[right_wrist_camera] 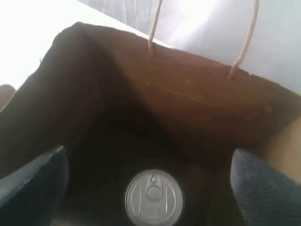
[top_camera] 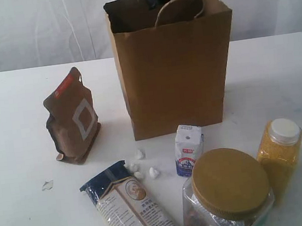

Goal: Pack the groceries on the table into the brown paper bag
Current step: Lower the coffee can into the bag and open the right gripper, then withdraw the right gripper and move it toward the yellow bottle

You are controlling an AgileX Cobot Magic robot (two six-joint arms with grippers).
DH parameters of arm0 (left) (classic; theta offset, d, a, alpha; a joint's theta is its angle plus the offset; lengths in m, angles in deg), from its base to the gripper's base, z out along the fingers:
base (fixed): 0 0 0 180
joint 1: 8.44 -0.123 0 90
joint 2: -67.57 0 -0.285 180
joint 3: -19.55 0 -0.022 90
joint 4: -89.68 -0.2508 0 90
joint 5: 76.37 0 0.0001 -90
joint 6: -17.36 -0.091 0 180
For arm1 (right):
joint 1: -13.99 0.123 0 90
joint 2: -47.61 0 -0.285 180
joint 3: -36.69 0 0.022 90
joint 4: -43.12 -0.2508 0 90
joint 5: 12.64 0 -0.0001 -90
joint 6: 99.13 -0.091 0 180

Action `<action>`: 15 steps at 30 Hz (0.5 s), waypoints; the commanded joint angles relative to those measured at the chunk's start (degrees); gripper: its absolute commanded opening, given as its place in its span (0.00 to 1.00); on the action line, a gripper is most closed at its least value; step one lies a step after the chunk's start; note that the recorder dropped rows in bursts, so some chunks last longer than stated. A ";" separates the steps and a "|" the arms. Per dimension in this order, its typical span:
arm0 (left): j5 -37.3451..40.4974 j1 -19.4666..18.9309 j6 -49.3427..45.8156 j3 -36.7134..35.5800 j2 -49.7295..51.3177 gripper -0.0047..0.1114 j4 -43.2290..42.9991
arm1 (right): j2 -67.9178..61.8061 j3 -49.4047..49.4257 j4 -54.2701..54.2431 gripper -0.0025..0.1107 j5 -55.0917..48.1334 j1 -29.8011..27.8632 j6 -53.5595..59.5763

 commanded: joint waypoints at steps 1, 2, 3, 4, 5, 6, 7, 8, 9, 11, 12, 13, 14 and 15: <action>0.01 0.33 0.54 -0.19 -0.17 0.04 -0.02 | 2.16 -0.45 0.08 0.78 -6.78 -0.10 -0.35; 0.01 0.33 0.54 -0.19 -0.17 0.04 -0.02 | 2.58 -0.45 0.08 0.78 -8.17 -0.10 -0.35; 0.01 0.33 0.54 -0.19 -0.17 0.04 -0.02 | 3.02 -0.45 0.08 0.78 -9.07 -0.10 -0.35; 0.01 0.33 0.54 -0.19 -0.17 0.04 -0.02 | 3.45 -0.45 0.08 0.78 -9.54 -0.10 -0.21; 0.01 0.33 0.54 -0.19 -0.17 0.04 -0.02 | 4.11 -0.45 0.08 0.78 -9.99 -0.10 -0.21; 0.01 0.33 0.54 -0.19 -0.17 0.04 -0.02 | 4.94 -0.45 0.08 0.78 -10.27 -0.10 -0.21; 0.01 0.33 0.54 -0.19 -0.17 0.04 -0.02 | 5.87 -0.58 0.08 0.78 -10.55 -0.10 -0.21; 0.01 0.33 0.54 -0.19 -0.17 0.04 -0.02 | 7.03 -0.58 0.08 0.78 -10.55 -0.10 -0.21; 0.01 0.33 0.54 -0.19 -0.17 0.04 -0.02 | 8.29 -0.58 0.08 0.78 -10.55 -0.10 -0.21; 0.01 0.33 0.54 -0.19 -0.17 0.04 -0.02 | 10.86 -0.58 0.77 0.78 -10.80 -0.10 -0.21; 0.01 0.33 0.54 -0.19 -0.17 0.04 -0.02 | 12.28 -0.58 1.58 0.78 -11.12 -0.10 -0.21; 0.01 0.33 0.54 -0.19 -0.17 0.04 -0.02 | 13.66 -0.58 2.83 0.78 -11.85 -0.10 -0.21; 0.01 0.33 0.54 -0.19 -0.17 0.04 -0.02 | 14.72 -0.58 4.15 0.78 -13.22 -0.10 -0.21; 0.01 0.33 0.54 -0.19 -0.17 0.04 -0.02 | 15.91 -0.58 6.02 0.77 -15.31 -0.10 -0.21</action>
